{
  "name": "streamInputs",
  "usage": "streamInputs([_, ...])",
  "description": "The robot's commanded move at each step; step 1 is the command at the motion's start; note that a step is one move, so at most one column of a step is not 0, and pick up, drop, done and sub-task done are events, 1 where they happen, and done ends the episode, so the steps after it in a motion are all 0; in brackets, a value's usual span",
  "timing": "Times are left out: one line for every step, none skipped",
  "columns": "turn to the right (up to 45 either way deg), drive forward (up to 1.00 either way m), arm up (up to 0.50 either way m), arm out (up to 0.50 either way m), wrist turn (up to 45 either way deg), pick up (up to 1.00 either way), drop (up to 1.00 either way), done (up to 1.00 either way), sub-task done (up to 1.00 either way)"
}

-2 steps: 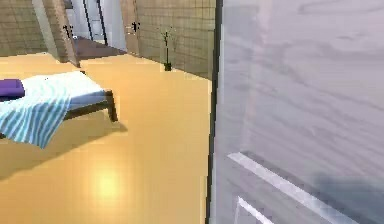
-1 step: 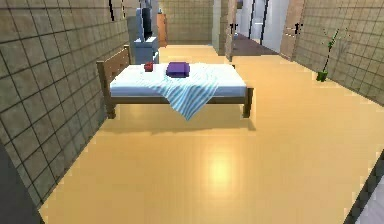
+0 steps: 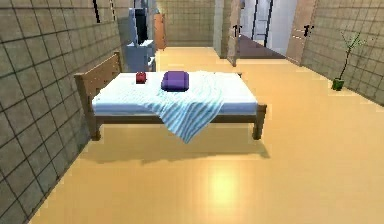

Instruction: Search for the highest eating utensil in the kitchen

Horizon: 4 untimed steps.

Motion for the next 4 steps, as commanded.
streamInputs([30.0,0.00,0.00,0.00,0.0,0.00,0.00,0.00,0.00])
streamInputs([0.0,1.00,0.00,0.00,0.0,0.00,0.00,0.00,0.00])
streamInputs([0.0,1.00,0.00,0.00,0.0,0.00,0.00,0.00,0.00])
streamInputs([0.0,0.25,0.00,0.00,0.0,0.00,0.00,0.00,0.00])
